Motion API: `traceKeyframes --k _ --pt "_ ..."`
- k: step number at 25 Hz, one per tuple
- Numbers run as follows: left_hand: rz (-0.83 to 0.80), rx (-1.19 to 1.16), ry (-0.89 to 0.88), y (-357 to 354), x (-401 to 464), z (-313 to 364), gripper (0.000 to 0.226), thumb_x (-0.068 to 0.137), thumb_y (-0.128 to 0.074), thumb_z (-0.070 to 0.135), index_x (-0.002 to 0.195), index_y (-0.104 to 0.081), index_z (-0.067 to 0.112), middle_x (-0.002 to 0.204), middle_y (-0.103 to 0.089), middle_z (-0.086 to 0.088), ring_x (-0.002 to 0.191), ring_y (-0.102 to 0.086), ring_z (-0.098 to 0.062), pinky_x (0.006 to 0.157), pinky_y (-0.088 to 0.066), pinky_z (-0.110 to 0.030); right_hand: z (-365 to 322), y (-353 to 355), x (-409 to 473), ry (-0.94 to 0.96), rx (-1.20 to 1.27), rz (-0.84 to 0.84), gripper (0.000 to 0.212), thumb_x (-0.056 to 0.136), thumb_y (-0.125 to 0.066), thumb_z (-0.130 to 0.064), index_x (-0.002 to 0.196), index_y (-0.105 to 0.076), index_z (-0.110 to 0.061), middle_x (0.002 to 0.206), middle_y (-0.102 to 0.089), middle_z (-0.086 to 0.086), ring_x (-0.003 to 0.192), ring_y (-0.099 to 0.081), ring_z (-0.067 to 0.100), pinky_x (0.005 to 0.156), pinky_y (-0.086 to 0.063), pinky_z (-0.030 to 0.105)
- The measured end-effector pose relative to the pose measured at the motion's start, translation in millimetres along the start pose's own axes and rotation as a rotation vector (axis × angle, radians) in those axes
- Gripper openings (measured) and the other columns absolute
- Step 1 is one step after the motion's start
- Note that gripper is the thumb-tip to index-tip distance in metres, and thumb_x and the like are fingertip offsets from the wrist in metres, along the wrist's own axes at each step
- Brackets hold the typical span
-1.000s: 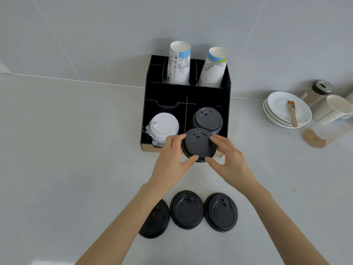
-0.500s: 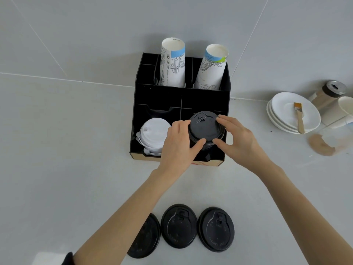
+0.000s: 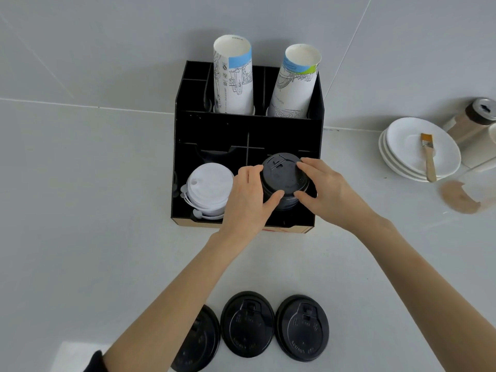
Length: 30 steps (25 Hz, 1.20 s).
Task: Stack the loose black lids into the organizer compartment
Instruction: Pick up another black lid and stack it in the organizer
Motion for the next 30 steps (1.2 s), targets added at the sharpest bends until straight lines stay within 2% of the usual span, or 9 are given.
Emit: traceKeyframes --k 5,13,16,18,21,27,30 --pt "-0.019 0.004 0.007 0.6 0.8 -0.7 0.056 0.083 -0.059 0.029 0.128 -0.033 0.007 0.131 -0.039 -0.014 0.115 -0.047 -0.025 0.087 -0.043 -0.029 -0.1 -0.5 -0.9 -0.019 -0.005 0.006 0.057 0.086 -0.055 -0.016 0.135 -0.028 -0.007 0.148 -0.029 0.010 0.135 -0.030 0.026 0.110 -0.027 0.031" --pt "-0.057 -0.031 -0.014 10.1 -19.0 2.2 0.058 0.085 -0.058 0.024 0.133 -0.030 0.008 0.135 -0.037 -0.013 0.122 -0.042 -0.025 0.097 -0.039 -0.032 -8.0 7.6 -25.6 -0.016 0.062 0.090 0.055 0.086 -0.053 -0.015 0.135 -0.029 -0.014 0.150 -0.026 0.007 0.136 -0.027 0.023 0.109 -0.026 0.031" --pt "-0.079 -0.039 -0.064 10.2 -37.5 7.4 0.055 0.085 -0.057 0.024 0.132 -0.031 0.010 0.136 -0.039 -0.010 0.123 -0.042 -0.023 0.097 -0.035 -0.026 -7.8 11.3 -47.9 -0.022 0.087 0.140 0.053 0.086 -0.052 -0.015 0.135 -0.031 -0.015 0.148 -0.030 0.005 0.135 -0.030 0.022 0.107 -0.026 0.028" --pt "-0.130 -0.032 -0.094 5.1 -53.3 10.7 0.054 0.086 -0.056 0.025 0.132 -0.031 0.011 0.136 -0.039 -0.009 0.122 -0.042 -0.021 0.095 -0.033 -0.021 -6.4 10.2 -65.7 -0.029 0.098 0.159 0.051 0.087 -0.052 -0.015 0.134 -0.032 -0.015 0.146 -0.033 0.005 0.133 -0.032 0.022 0.103 -0.024 0.023" --pt "-0.207 -0.014 -0.129 -5.5 -79.0 14.1 0.055 0.086 -0.055 0.026 0.133 -0.031 0.013 0.137 -0.038 -0.007 0.123 -0.040 -0.020 0.103 -0.033 -0.029 -1.6 1.6 -93.9 -0.065 0.114 0.149 0.051 0.087 -0.051 -0.015 0.134 -0.031 -0.017 0.146 -0.034 0.002 0.133 -0.032 0.020 0.100 -0.020 0.019" --pt "-0.399 0.138 -0.207 -34.8 -121.7 12.6 0.058 0.086 -0.053 0.033 0.135 -0.027 0.016 0.141 -0.035 -0.004 0.128 -0.032 -0.020 0.108 -0.028 -0.034 11.0 -34.8 -149.8 -0.117 0.172 0.091 0.053 0.086 -0.055 -0.019 0.134 -0.031 -0.019 0.143 -0.038 -0.002 0.131 -0.035 0.014 0.097 -0.017 0.009" --pt "-0.526 0.221 -0.221 -56.0 -142.5 6.9 0.064 0.085 -0.053 0.038 0.137 -0.022 0.019 0.143 -0.031 -0.003 0.131 -0.028 -0.020 0.109 -0.025 -0.035 17.1 -60.8 -174.5 -0.153 0.202 0.014 0.060 0.083 -0.059 -0.029 0.134 -0.028 -0.026 0.145 -0.033 -0.006 0.132 -0.032 0.010 0.103 -0.021 0.016"
Point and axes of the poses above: each hand's wrist, its own x-axis towards the middle knuckle, its own y-axis out of the back of the hand, z = x × y, the point moved 10 cm from there along x, towards the middle knuckle
